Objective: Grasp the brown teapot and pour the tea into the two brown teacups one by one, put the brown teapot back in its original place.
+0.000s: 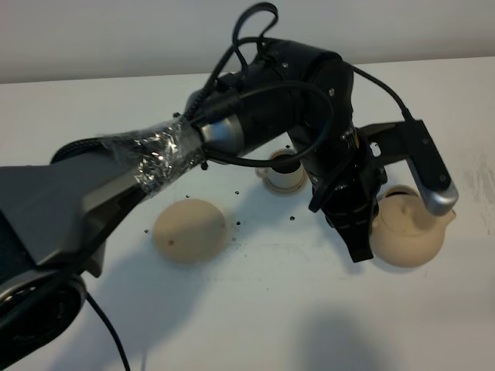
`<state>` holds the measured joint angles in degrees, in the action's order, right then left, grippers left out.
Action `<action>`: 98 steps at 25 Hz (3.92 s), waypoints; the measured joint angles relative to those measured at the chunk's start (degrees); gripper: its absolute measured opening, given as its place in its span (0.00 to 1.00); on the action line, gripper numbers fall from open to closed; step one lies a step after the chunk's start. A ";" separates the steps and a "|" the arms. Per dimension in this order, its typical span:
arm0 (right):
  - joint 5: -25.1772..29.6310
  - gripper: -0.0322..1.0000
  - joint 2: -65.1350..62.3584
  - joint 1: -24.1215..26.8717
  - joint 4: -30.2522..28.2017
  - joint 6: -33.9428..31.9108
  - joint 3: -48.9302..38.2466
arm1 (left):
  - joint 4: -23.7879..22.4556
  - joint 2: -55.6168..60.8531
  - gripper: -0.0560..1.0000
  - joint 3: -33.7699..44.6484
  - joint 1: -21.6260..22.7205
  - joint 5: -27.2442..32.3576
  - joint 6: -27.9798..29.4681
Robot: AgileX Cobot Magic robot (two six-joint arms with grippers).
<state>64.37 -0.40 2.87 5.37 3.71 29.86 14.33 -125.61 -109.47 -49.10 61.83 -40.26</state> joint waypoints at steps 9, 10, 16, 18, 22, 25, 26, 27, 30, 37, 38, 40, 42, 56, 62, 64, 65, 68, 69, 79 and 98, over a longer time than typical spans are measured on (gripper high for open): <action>0.00 0.59 0.00 0.00 0.00 0.00 0.00 | -1.11 -6.69 0.14 0.00 0.00 -2.50 -0.35; 0.00 0.59 0.00 0.00 0.00 0.00 0.00 | -1.24 -7.31 0.14 0.00 0.00 -2.93 -0.35; 0.00 0.59 0.00 0.00 0.00 0.00 0.00 | -3.24 -9.03 0.14 -0.05 0.00 -4.40 -0.40; 0.00 0.59 0.00 0.00 0.00 0.00 0.00 | -3.91 -9.03 0.14 -0.05 0.00 -5.10 -0.14; 0.00 0.59 0.00 0.00 0.00 0.00 0.00 | -5.62 -8.01 0.14 -0.39 0.00 -5.85 1.91; 0.00 0.59 0.00 0.00 0.00 0.00 0.00 | -6.07 -4.76 0.14 -0.60 -0.07 -5.91 2.70; 0.00 0.59 0.00 0.00 0.00 0.00 0.00 | -6.40 -3.19 0.14 -0.62 -0.20 -5.91 3.26; 0.00 0.59 0.00 0.00 0.00 0.00 0.00 | -7.35 -1.82 0.14 -0.66 -0.36 -5.91 4.31; 0.00 0.59 0.00 0.00 0.00 0.00 0.00 | -11.41 1.83 0.14 -0.82 -0.61 -4.52 8.70; 0.00 0.59 0.00 0.00 0.00 0.00 0.00 | -14.90 6.39 0.14 2.11 1.74 -0.31 13.65; 0.00 0.59 0.00 0.00 0.00 0.00 0.00 | -14.96 7.23 0.14 3.46 2.20 -0.86 13.88; 0.00 0.59 0.00 0.00 0.00 0.00 0.00 | -14.96 9.69 0.14 7.86 2.90 -2.93 14.35; 0.00 0.59 0.00 0.00 0.00 0.00 0.00 | -14.89 12.10 0.14 12.81 3.91 -5.66 14.78; 0.00 0.59 0.00 0.00 0.00 0.00 0.00 | -13.72 23.90 0.14 46.03 14.74 -26.95 21.78; 0.00 0.59 0.00 0.00 0.00 0.00 0.00 | -12.85 25.58 0.14 52.04 18.40 -30.33 22.06; 0.00 0.59 0.00 0.00 0.00 0.00 0.00 | -12.85 26.95 0.14 53.69 19.02 -31.65 22.06; 0.00 0.59 0.00 0.00 0.00 0.00 0.00 | -12.84 27.79 0.14 54.47 19.20 -32.01 22.11; 0.00 0.59 0.00 0.00 0.00 0.00 0.00 | -12.44 29.69 0.14 56.15 19.56 -32.32 22.11; 0.00 0.59 0.00 0.00 0.00 0.00 0.00 | -12.36 29.97 0.14 56.67 19.62 -32.53 22.11; 0.00 0.59 0.00 0.00 0.00 0.00 0.00 | -11.29 30.15 0.14 58.75 23.53 -32.93 22.11; 0.00 0.59 0.00 0.00 0.00 0.00 0.00 | -11.08 30.22 0.14 59.38 26.39 -32.46 22.17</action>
<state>64.37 -0.40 2.87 5.37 3.71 29.86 3.25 -95.39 -50.09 -22.71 29.37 -18.09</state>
